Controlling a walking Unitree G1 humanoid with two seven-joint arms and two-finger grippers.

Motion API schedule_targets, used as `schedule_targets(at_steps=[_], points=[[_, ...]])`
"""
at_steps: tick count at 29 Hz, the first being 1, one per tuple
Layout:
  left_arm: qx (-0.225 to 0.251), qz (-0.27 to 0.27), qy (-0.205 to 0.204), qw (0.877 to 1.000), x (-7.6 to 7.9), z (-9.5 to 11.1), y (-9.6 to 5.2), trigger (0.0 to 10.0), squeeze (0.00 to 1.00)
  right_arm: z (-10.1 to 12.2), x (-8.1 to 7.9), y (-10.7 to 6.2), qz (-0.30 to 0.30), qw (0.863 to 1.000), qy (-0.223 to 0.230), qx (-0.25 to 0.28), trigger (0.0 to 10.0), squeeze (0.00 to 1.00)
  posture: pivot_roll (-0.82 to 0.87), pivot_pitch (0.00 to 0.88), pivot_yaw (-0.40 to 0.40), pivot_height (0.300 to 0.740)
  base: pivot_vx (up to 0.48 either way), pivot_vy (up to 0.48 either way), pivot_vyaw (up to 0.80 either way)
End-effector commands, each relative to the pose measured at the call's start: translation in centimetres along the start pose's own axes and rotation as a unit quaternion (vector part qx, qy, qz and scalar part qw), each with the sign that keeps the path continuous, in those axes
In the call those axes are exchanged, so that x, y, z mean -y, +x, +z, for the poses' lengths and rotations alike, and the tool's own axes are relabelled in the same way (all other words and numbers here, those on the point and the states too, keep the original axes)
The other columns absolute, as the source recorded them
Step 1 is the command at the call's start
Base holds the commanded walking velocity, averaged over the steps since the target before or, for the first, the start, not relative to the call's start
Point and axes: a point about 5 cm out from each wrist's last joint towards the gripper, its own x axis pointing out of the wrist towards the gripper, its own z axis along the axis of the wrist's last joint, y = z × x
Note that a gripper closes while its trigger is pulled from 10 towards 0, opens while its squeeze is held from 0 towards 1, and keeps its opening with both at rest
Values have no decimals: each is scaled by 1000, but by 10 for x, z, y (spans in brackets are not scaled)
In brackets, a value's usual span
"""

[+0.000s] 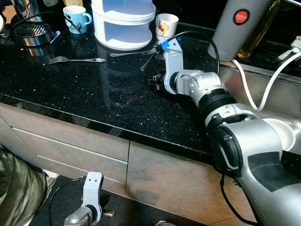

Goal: Kitchen organization

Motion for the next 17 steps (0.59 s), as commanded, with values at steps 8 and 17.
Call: schedule_targets(at_steps=[8, 17], points=[[-5, -13, -1, 1000, 8, -5, 1, 10000, 0, -3, 18, -5, -77, 997, -2, -7, 10000, 0, 5, 107, -75, 740, 0, 0, 0], [-7, -12, -2, 1000, 8, -7, 1, 10000, 0, -21, 28, -7, -108, 992, 2, -59, 10000, 0, 1, 117, -75, 740, 0, 0, 0]])
